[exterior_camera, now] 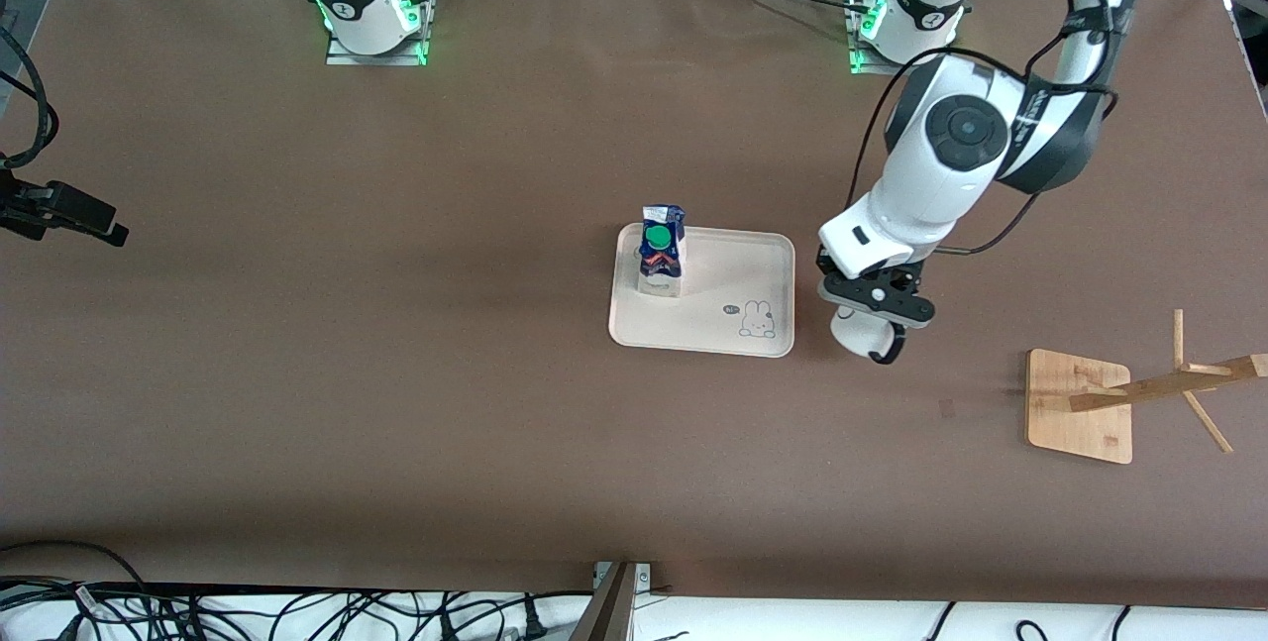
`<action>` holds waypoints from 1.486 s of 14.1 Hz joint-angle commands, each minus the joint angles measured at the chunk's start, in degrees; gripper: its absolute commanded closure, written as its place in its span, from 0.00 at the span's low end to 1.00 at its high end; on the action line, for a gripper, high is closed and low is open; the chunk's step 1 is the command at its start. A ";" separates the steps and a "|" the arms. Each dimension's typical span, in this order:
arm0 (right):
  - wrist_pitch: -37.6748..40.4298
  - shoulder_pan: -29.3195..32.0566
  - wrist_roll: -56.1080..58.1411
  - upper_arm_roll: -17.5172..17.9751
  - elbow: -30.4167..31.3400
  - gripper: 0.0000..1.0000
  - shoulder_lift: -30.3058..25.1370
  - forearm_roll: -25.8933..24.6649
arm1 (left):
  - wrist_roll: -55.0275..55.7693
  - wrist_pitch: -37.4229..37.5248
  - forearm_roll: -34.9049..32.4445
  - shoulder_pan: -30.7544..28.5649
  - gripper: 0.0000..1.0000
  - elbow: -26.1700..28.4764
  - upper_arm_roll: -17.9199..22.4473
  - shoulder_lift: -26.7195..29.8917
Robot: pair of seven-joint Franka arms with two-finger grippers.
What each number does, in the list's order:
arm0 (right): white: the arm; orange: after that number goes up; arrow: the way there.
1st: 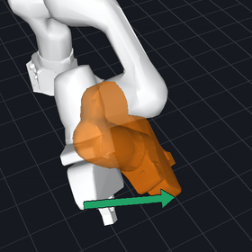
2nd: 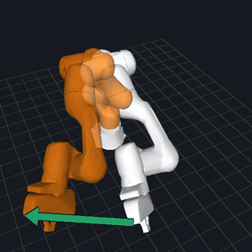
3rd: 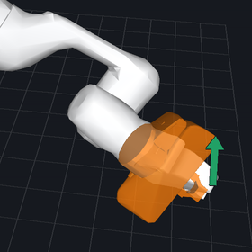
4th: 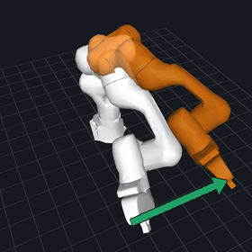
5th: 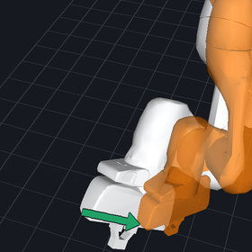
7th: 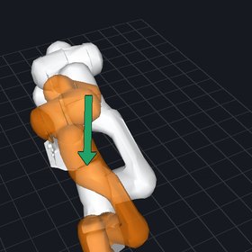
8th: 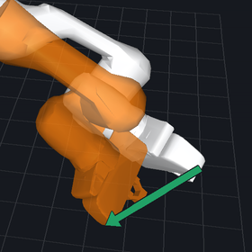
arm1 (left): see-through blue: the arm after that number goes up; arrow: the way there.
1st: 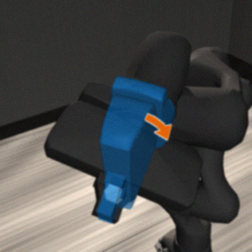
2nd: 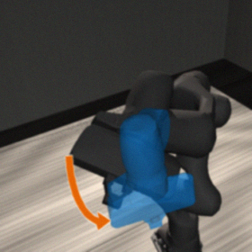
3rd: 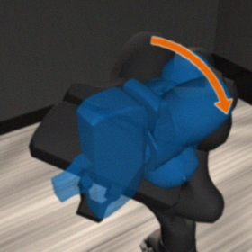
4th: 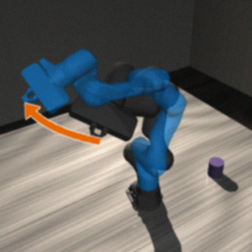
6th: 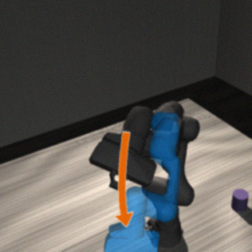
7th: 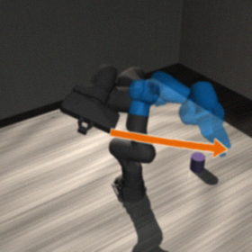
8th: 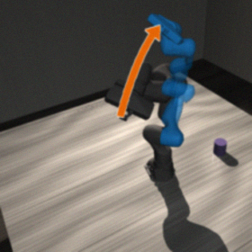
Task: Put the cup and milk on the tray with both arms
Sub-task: 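Carry the mug over the tray and lower it beside the carton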
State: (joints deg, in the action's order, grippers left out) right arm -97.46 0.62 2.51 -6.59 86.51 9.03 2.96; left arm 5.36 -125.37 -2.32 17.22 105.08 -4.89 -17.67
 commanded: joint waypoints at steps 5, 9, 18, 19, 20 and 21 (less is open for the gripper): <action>-0.72 1.67 1.70 1.67 2.26 0.00 -1.82 0.82 | 0.09 16.29 4.43 5.45 1.00 -14.63 -0.12 -12.98; 0.07 1.49 1.79 1.67 0.24 0.00 -0.41 0.47 | -0.09 21.82 4.96 8.88 1.00 -19.99 -0.12 -19.31; 2.62 1.23 6.10 1.76 -0.55 0.00 -0.15 -1.28 | -0.26 25.09 6.72 9.86 1.00 -23.34 -0.12 -24.16; 2.97 1.23 6.45 1.76 -0.73 0.00 -0.06 -2.16 | -0.26 25.00 6.72 9.86 1.00 -23.34 -0.03 -24.25; 3.41 1.06 6.54 1.76 -0.73 0.00 0.03 -2.60 | -0.18 25.00 6.72 9.86 1.00 -23.34 -0.03 -24.34; 3.41 0.79 6.54 1.76 -0.73 0.00 0.03 -3.04 | -0.09 25.00 6.72 9.86 1.00 -23.34 -0.03 -24.42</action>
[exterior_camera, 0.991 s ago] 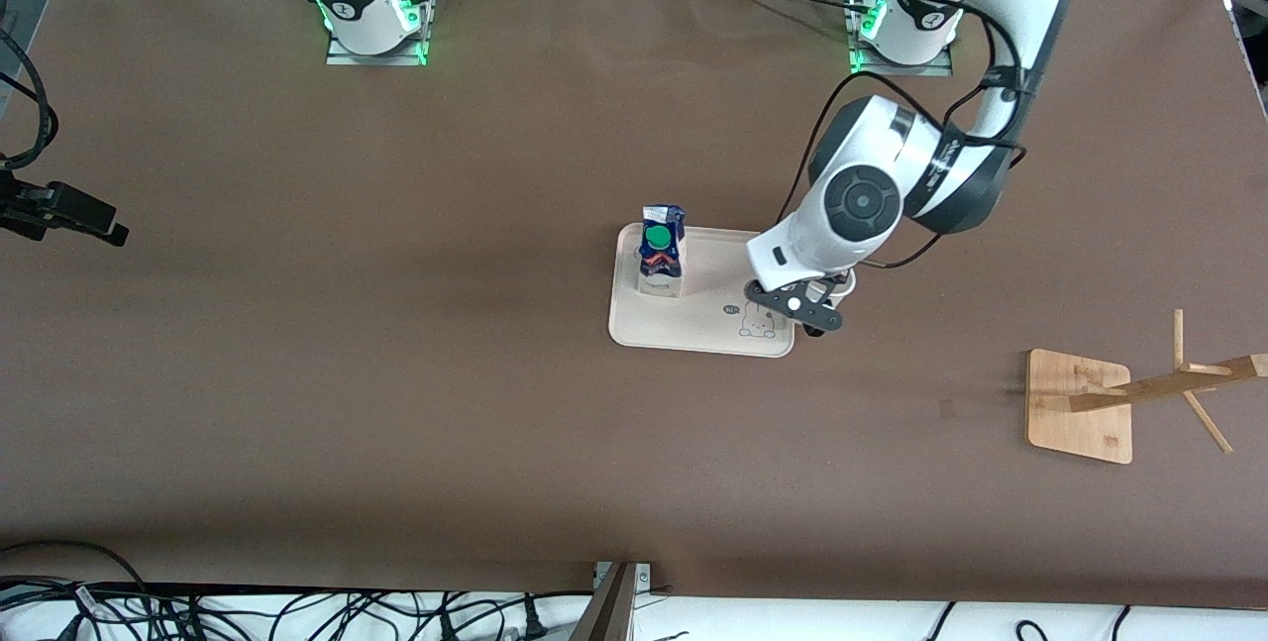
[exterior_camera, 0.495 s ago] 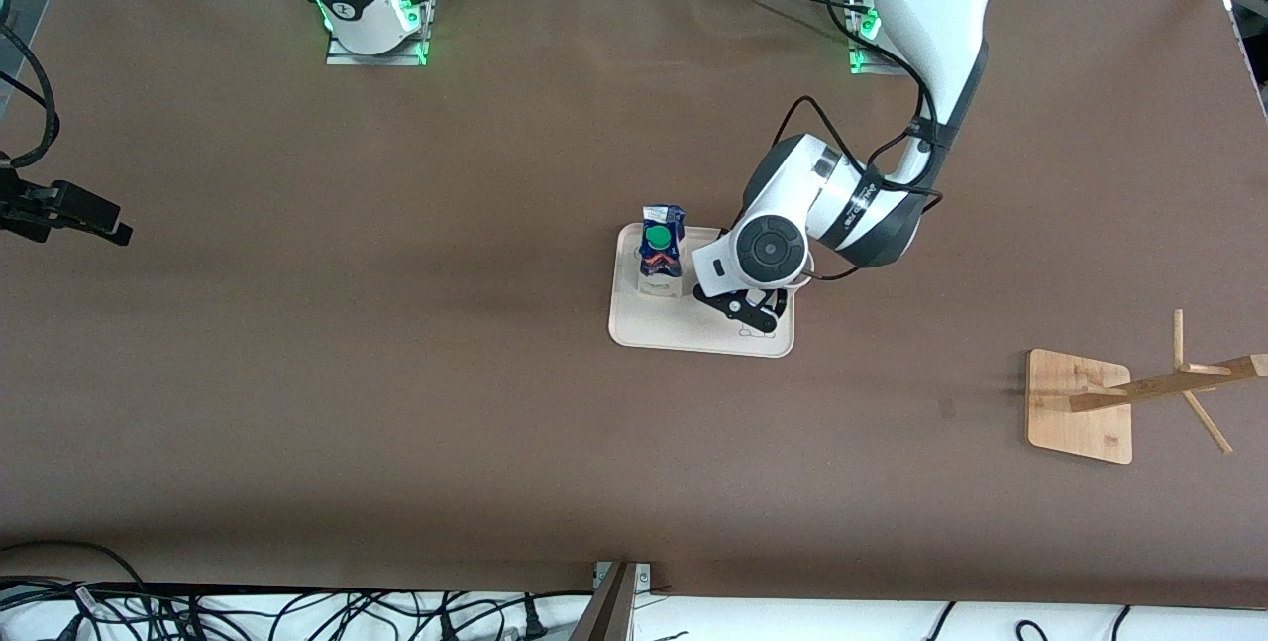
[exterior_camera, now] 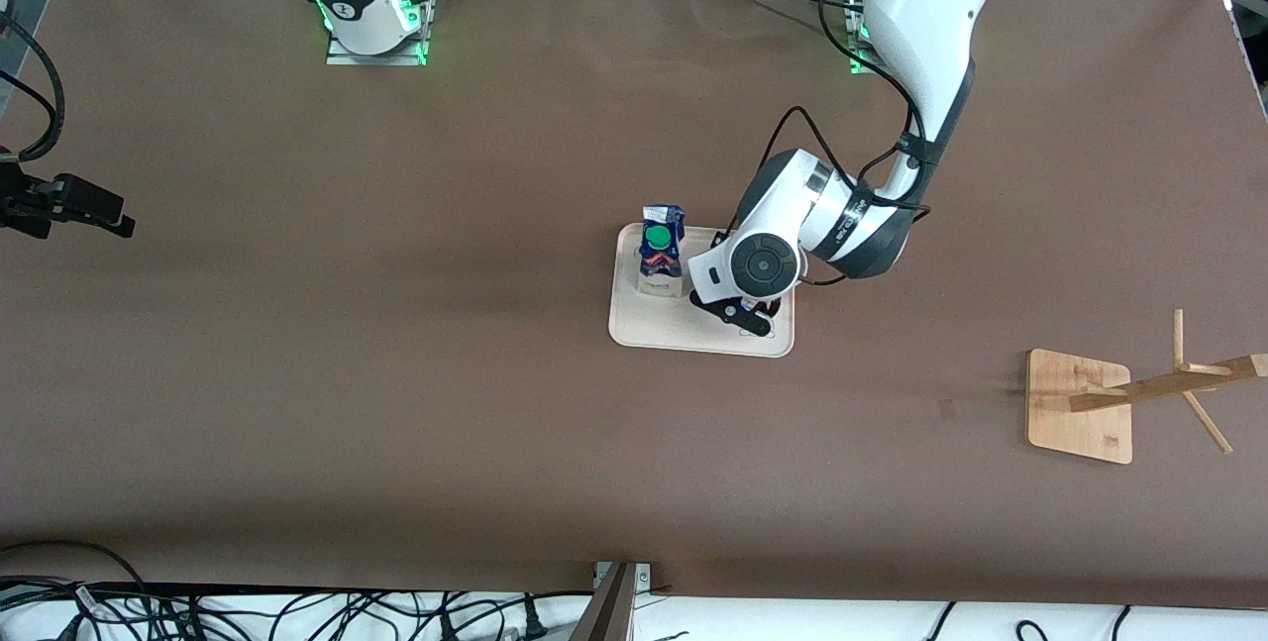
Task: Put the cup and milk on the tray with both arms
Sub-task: 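Carry the mug over the tray and lower it beside the carton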
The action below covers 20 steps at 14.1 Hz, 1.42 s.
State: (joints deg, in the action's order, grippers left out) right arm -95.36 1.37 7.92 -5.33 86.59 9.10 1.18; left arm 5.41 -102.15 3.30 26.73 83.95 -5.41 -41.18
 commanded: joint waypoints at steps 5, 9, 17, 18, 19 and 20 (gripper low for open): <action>1.23 -0.58 5.09 0.50 -1.16 0.00 0.48 -3.82 | 0.13 1.52 4.43 0.26 0.53 -2.38 1.81 -1.01; 0.88 -0.58 5.18 0.41 -1.24 0.00 0.48 -3.73 | -0.14 1.43 4.78 0.26 0.00 -2.38 1.89 -1.01; 0.70 -0.58 4.57 0.32 -1.16 0.00 0.48 -3.64 | -0.32 2.74 8.39 -2.98 0.00 -2.12 8.65 9.08; 0.70 -0.49 4.48 0.24 -1.16 0.00 0.48 -3.64 | -0.32 3.09 8.39 -3.78 0.00 -2.03 9.62 11.01; 0.70 -0.49 4.48 0.24 -1.16 0.00 0.57 -3.64 | -0.32 3.19 8.21 -5.09 0.00 -1.42 10.15 13.64; 0.70 -0.41 4.39 0.15 -1.16 0.00 0.57 -3.56 | -0.23 3.27 7.86 -6.32 0.00 -1.16 10.24 15.41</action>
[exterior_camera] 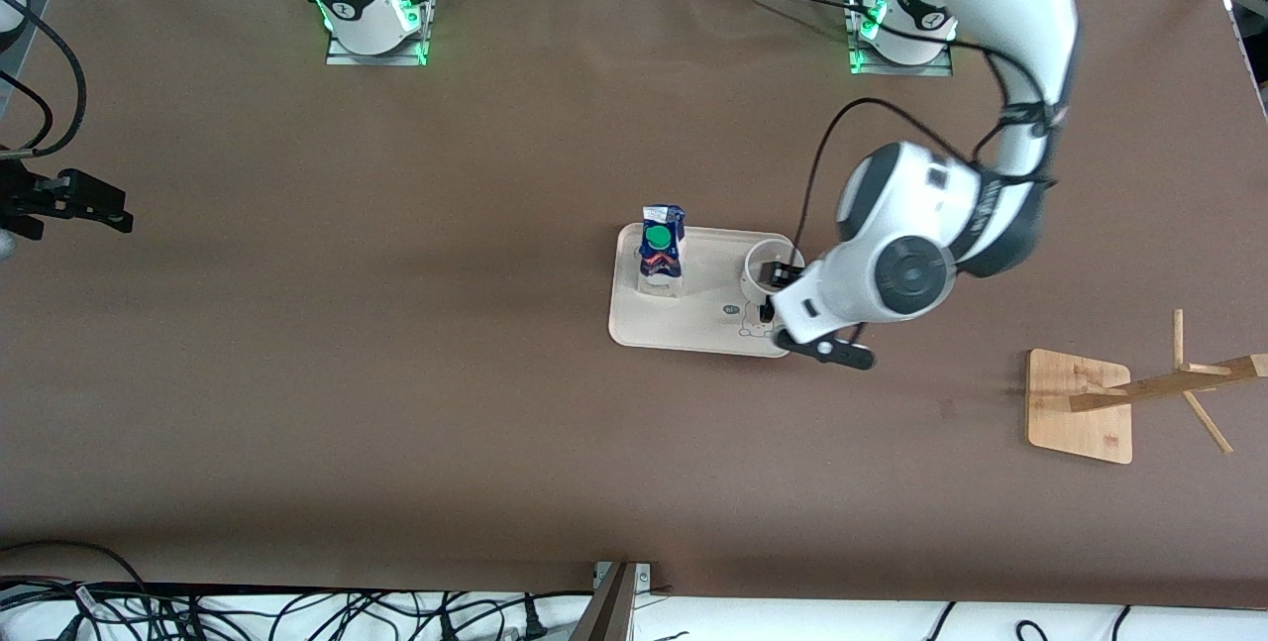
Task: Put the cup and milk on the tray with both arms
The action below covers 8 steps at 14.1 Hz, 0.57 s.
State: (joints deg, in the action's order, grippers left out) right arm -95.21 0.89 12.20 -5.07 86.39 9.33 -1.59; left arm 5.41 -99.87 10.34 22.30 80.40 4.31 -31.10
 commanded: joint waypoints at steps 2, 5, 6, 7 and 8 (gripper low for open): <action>0.55 0.17 0.10 -0.20 -0.96 0.00 0.33 -0.43 | -0.40 1.17 0.48 -5.67 0.00 4.57 0.52 10.68; 0.46 -0.18 -0.42 0.14 -0.96 0.00 0.60 -0.60 | -0.31 1.34 0.04 -9.63 0.00 8.45 0.61 18.86; 0.46 -0.53 -0.86 0.24 -0.96 0.00 0.95 -0.60 | -0.31 1.35 -2.49 -10.43 0.00 9.41 0.61 21.23; 0.55 -0.36 -0.87 0.06 -1.05 0.00 0.95 -0.52 | -0.31 1.35 -5.38 -10.61 0.00 10.03 0.52 23.34; 0.63 -0.18 -0.87 -0.11 -1.05 0.00 0.95 -0.43 | -0.31 1.35 -7.07 -11.13 0.00 10.56 0.52 25.37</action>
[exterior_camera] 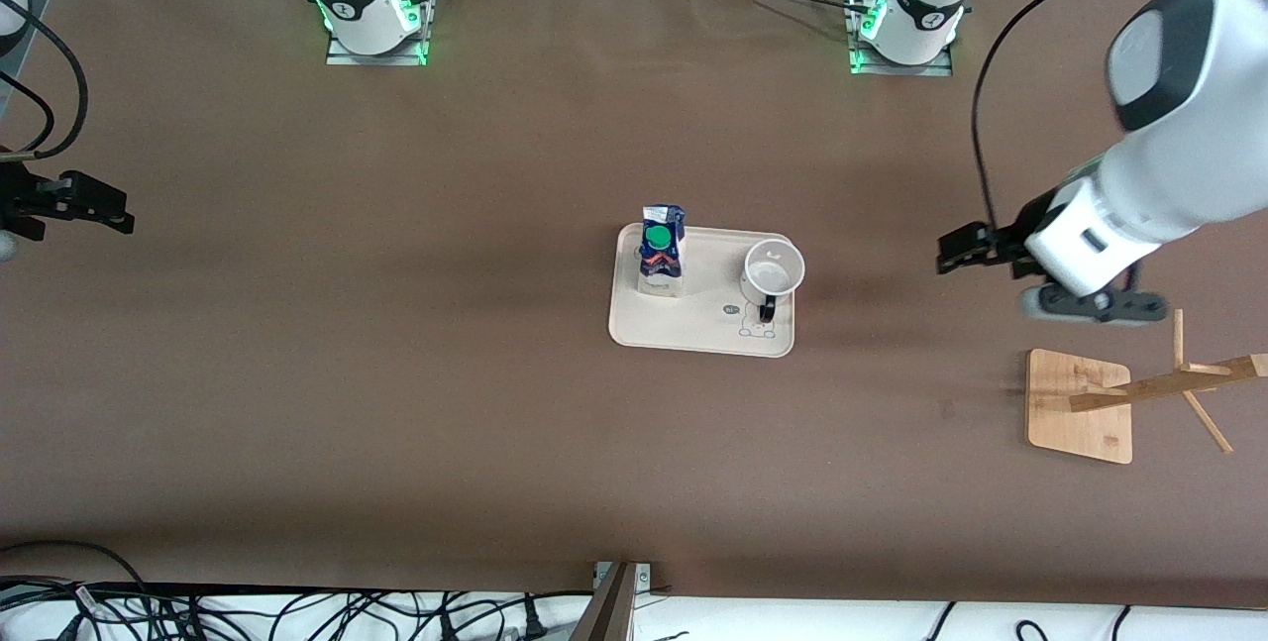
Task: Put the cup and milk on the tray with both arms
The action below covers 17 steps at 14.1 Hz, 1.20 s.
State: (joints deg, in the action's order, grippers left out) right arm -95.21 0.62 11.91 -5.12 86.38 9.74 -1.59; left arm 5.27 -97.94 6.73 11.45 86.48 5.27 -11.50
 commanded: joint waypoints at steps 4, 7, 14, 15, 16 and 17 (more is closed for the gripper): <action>0.81 -0.01 -0.57 0.11 -1.04 0.00 0.46 -0.52 | -0.35 0.56 -4.09 -4.32 0.00 5.98 -0.44 9.56; 1.08 -0.01 -0.49 0.02 -1.04 0.00 0.28 -0.52 | -0.53 -0.14 -6.98 -5.12 0.00 9.31 -0.44 11.06; 1.25 0.26 0.22 -0.33 -1.04 0.00 0.02 0.63 | -0.44 0.73 -7.08 -5.12 0.00 8.53 -0.70 10.88; 1.25 0.26 -0.04 -0.41 -0.95 0.00 0.02 0.63 | -0.44 0.73 -7.08 -5.12 0.00 8.45 -0.70 10.88; 1.25 0.34 -0.05 -0.41 -0.95 0.00 0.19 0.71 | -0.35 0.82 -7.08 -5.12 0.00 8.44 -0.70 10.79; 1.17 0.35 -0.05 -0.41 -0.95 0.00 0.19 0.80 | -0.44 0.74 -7.08 -5.12 0.00 8.44 -0.70 10.79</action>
State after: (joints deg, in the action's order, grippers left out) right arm -95.12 0.68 11.88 -5.55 86.27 9.94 -1.51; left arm 5.26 -97.18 1.07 6.42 94.25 4.96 -1.79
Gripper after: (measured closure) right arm 0.000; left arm 0.000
